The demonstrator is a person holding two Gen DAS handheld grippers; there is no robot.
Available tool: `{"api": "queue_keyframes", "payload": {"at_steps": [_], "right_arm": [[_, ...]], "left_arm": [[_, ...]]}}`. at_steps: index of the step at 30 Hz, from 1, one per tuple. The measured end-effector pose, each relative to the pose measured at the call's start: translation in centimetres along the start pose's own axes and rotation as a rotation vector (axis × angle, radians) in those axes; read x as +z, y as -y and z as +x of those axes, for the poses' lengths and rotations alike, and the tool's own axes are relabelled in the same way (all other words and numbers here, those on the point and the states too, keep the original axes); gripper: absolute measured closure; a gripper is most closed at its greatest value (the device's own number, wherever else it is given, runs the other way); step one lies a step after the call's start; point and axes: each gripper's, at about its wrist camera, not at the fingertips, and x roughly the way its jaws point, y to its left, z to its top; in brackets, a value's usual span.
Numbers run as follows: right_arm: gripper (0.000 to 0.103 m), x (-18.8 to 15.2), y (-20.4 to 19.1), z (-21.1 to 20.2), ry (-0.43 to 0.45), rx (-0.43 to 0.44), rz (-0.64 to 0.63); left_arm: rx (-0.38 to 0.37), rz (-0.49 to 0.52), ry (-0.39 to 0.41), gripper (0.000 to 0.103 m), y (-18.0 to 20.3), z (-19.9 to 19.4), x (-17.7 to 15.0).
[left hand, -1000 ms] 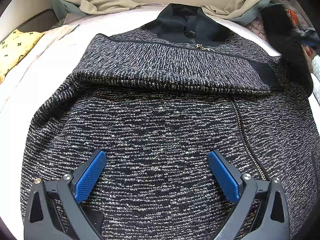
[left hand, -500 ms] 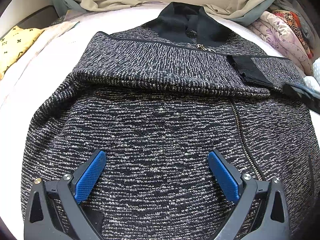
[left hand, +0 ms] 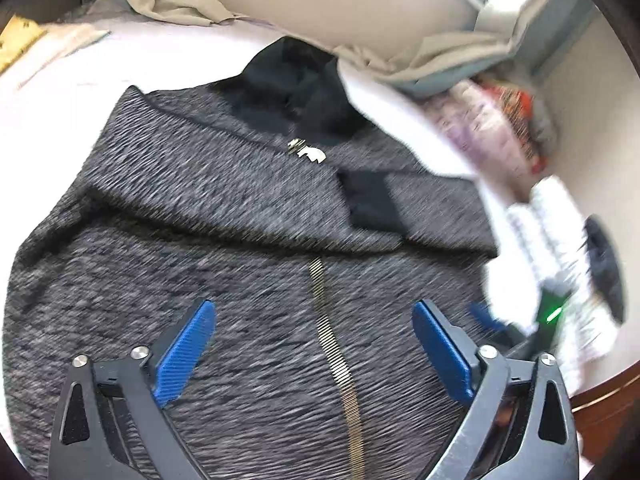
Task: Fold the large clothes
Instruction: 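Fold the held sleeve across the chest toward the zipper and release it, then grasp the cuff of the folded sleeve with the left gripper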
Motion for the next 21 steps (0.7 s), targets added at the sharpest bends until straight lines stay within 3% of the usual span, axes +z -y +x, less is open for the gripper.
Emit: {"api": "queue_keyframes", "payload": {"at_steps": [5,7,9,15,21], "right_arm": [[0.014,-0.1,-0.5,0.4,-0.011,-0.016,-0.005],[0.013,-0.1,-0.4,0.5,-0.018,-0.012,0.004],[0.012,0.2,-0.5,0.7,-0.022,-0.007,0.01],[0.012,0.2,-0.4,0.7,-0.019,0.002,0.011],[0.011,0.2,-0.5,0.7,-0.02,0.003,0.009]], "left_arm": [[-0.249,-0.203,-0.051,0.019,0.6,3.4,4.0],[-0.307,-0.27,-0.112,0.037,1.1,6.3,4.9],[-0.315,-0.289,-0.148,0.044,1.7,8.5,5.1],[-0.299,-0.398,-0.224,0.048,2.4,14.4,4.8],[-0.281,-0.457,-0.182,0.05,2.4,16.8,5.0]]}}
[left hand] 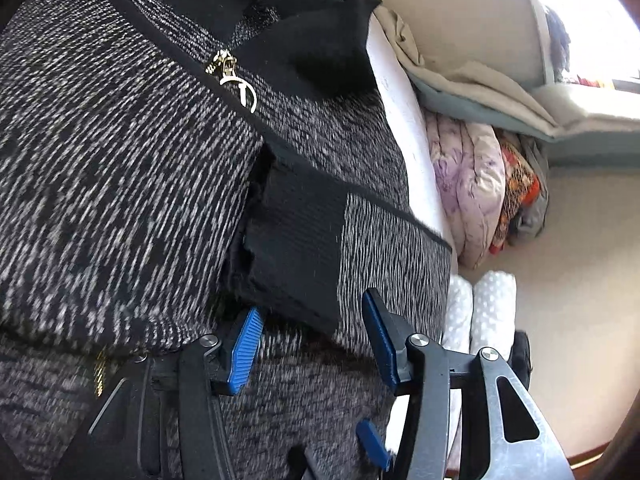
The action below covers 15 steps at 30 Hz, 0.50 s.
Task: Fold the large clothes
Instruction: 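Grasp the cuff of the folded sleeve with the left gripper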
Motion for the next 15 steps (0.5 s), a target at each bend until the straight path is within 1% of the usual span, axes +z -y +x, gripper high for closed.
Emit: {"api": "queue_keyframes", "payload": {"at_steps": [2,3,4,5,6,9,11,15], "right_arm": [[0.009,0.0,-0.1,0.1,-0.002,-0.002,-0.004],[0.008,0.1,-0.1,0.1,-0.002,-0.003,-0.006],[0.008,0.1,-0.2,0.2,-0.002,-0.004,-0.007],[0.007,0.1,-0.2,0.2,-0.002,-0.006,-0.008],[0.007,0.2,-0.3,0.2,-0.003,-0.008,-0.009],[0.005,0.4,-0.3,0.3,-0.007,-0.008,-0.007],[0.004,0.6,-0.3,0.4,-0.01,-0.008,-0.004],[0.003,0.7,-0.3,0.6,-0.01,-0.016,-0.006]], "left_arm": [[0.012,-0.001,0.039,0.057,0.2,0.5,0.5],[0.016,0.001,0.049,0.067,0.3,0.8,0.8],[0.024,0.004,0.062,0.081,0.3,1.0,1.1],[0.026,0.004,0.067,0.088,0.3,1.2,1.4],[0.025,0.015,0.066,0.093,0.3,1.3,1.7],[0.025,0.088,0.091,0.093,1.3,0.1,2.0],[0.034,0.161,0.122,0.093,2.5,-1.8,2.0],[0.038,0.226,0.171,0.093,3.5,-5.7,3.0]]}}
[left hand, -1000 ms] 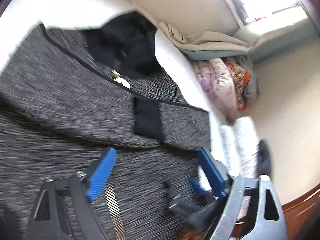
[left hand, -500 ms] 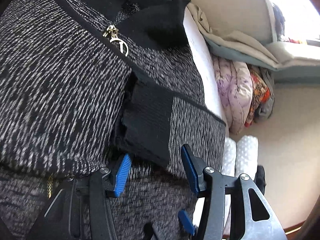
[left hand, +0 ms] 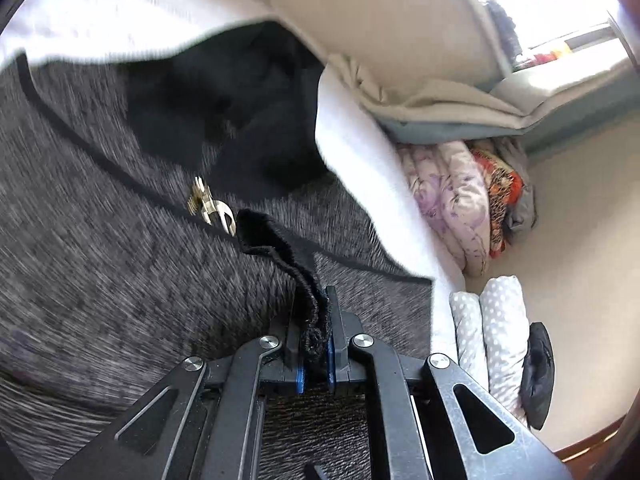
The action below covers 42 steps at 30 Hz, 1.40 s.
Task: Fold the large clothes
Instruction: 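Grasp the cuff of the folded sleeve with the left gripper, then straighten the cuff along the chest and open the left gripper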
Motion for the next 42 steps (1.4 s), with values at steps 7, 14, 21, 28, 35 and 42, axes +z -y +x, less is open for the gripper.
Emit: {"api": "queue_keyframes", "payload": {"at_steps": [7,14,21,28,35,42], "right_arm": [[0.003,0.0,-0.1,0.0,0.003,-0.002,-0.001],[0.003,-0.1,-0.1,0.0,0.003,-0.003,0.0],[0.003,0.0,-0.1,0.0,0.003,-0.003,-0.001],[0.003,-0.1,-0.1,0.0,0.003,-0.003,-0.001],[0.003,0.0,-0.1,0.0,0.002,-0.004,-0.001],[0.003,0.1,-0.1,0.1,0.002,-0.008,-0.003]], "left_arm": [[0.121,0.059,0.109,0.093,-3.8,-5.5,2.7],[0.196,0.046,0.185,0.093,-8.6,-8.7,4.0],[0.266,0.061,0.193,0.093,-10.6,-8.8,3.8],[0.367,0.013,0.12,0.087,-13.1,-7.1,2.6],[0.515,0.1,0.21,0.057,-10.8,-11.0,1.6],[0.465,0.186,0.081,0.056,-9.7,-7.7,-0.4]]}}
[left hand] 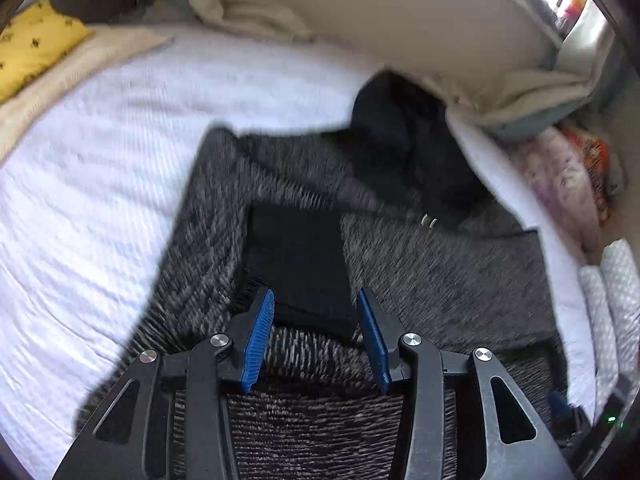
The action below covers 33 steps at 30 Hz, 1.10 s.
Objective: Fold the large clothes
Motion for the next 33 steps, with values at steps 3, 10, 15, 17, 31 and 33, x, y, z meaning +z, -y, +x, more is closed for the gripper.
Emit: {"api": "queue_keyframes", "payload": {"at_steps": [3,10,15,17,31,33], "right_arm": [[0.003,0.0,-0.1,0.0,0.001,0.003,0.001],[0.003,-0.1,0.0,0.0,0.003,0.005,0.003],[0.002,-0.2,0.3,0.0,-0.002,0.028,0.007],[0.001,0.0,0.2,0.0,-0.012,0.044,-0.01],[0.012,15.5,0.7,-2.1,0.077,0.335,0.004],[0.012,20.5,0.5,-1.0,0.08,0.393,0.052]], "left_arm": [[-0.039,-0.062,-0.004,0.056,-1.3,1.1,-0.2],[-0.038,-0.013,0.0,0.052,-1.4,1.3,0.0],[0.001,0.046,0.007,0.012,1.2,-3.1,-2.6],[-0.019,0.026,0.039,0.003,1.7,-4.9,-4.6],[0.149,0.284,-0.045,0.0,5.7,-1.8,-11.6],[0.145,0.259,-0.053,0.0,5.5,-1.8,-11.5]]}}
